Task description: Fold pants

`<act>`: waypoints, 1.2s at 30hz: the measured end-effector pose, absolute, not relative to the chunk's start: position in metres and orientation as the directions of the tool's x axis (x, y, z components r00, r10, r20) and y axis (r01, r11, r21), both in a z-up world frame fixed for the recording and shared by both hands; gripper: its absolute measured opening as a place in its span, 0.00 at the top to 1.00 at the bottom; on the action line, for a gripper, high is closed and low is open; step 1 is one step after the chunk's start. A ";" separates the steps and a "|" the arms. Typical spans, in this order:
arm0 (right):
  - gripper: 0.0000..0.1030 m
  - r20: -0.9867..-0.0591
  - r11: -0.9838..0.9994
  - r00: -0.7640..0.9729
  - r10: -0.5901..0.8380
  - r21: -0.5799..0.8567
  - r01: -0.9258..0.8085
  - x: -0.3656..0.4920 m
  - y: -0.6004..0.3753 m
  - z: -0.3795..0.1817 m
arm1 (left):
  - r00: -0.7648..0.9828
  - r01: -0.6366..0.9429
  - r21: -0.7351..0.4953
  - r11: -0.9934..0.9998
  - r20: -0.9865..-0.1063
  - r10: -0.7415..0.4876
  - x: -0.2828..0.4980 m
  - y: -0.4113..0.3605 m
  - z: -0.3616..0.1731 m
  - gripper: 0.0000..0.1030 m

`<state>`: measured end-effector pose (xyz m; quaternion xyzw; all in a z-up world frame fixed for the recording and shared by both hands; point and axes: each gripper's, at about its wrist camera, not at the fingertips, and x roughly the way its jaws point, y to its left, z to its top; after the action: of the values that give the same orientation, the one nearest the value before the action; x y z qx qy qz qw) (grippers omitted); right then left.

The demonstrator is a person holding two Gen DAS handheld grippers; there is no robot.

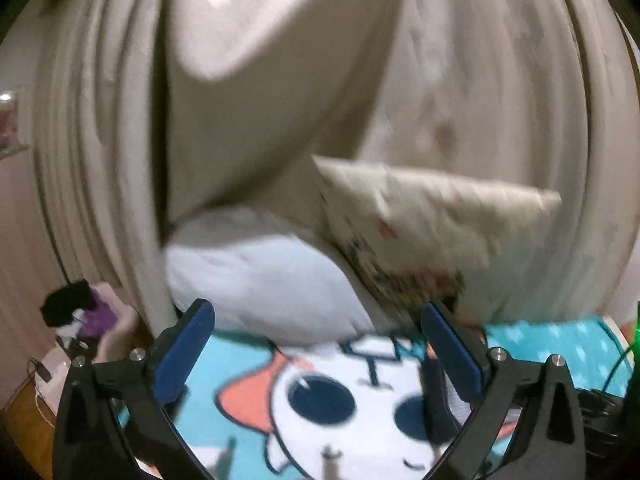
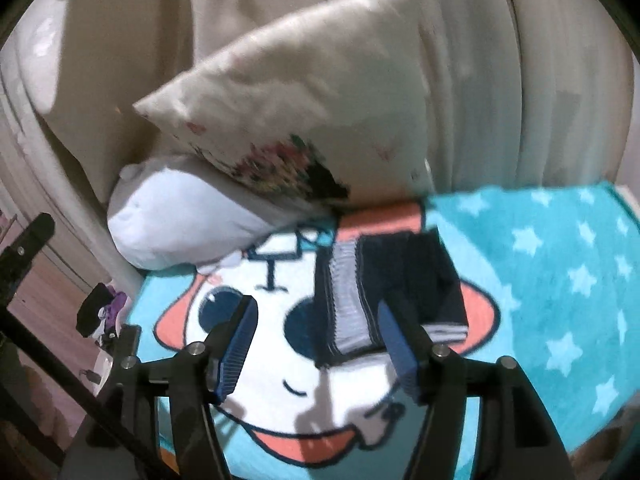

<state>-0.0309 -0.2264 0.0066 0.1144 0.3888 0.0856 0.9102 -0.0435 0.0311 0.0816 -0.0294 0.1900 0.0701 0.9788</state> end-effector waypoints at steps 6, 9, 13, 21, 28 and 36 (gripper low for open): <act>0.25 -0.649 0.959 0.721 0.245 0.273 -0.080 -0.036 -0.214 0.037 | 0.955 -0.074 -0.039 0.997 -0.291 0.060 -0.039 0.035 0.110 0.00; 0.24 -0.662 0.967 0.717 0.217 0.247 -0.064 -0.040 -0.206 0.032 | 0.932 -0.008 -0.022 1.000 -0.363 -0.001 -0.026 0.026 0.107 0.00; 0.24 -0.722 0.978 0.675 0.153 0.210 0.003 -0.042 -0.208 0.008 | 0.878 0.042 -0.024 0.999 -0.477 -0.048 -0.017 0.011 0.077 0.00; 0.23 -0.797 0.975 0.600 0.068 0.180 0.129 -0.044 -0.227 -0.027 | 0.715 0.122 -0.034 0.992 -0.690 -0.112 -0.010 -0.013 0.011 0.00; 0.24 -0.834 0.979 0.546 0.077 0.166 0.115 -0.043 -0.214 -0.045 | 0.655 0.147 -0.066 0.987 -0.741 -0.147 -0.007 -0.016 -0.006 0.00; 0.24 -0.851 0.985 0.520 0.072 0.143 0.097 -0.038 -0.200 -0.052 | 0.618 0.144 -0.101 0.984 -0.768 -0.170 -0.002 -0.005 -0.013 0.00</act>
<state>-0.0381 -0.2001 -0.0522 0.0863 0.4898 -0.0069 0.8675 -0.0022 -0.0051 -0.0127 -0.0147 0.4282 -0.0873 0.8993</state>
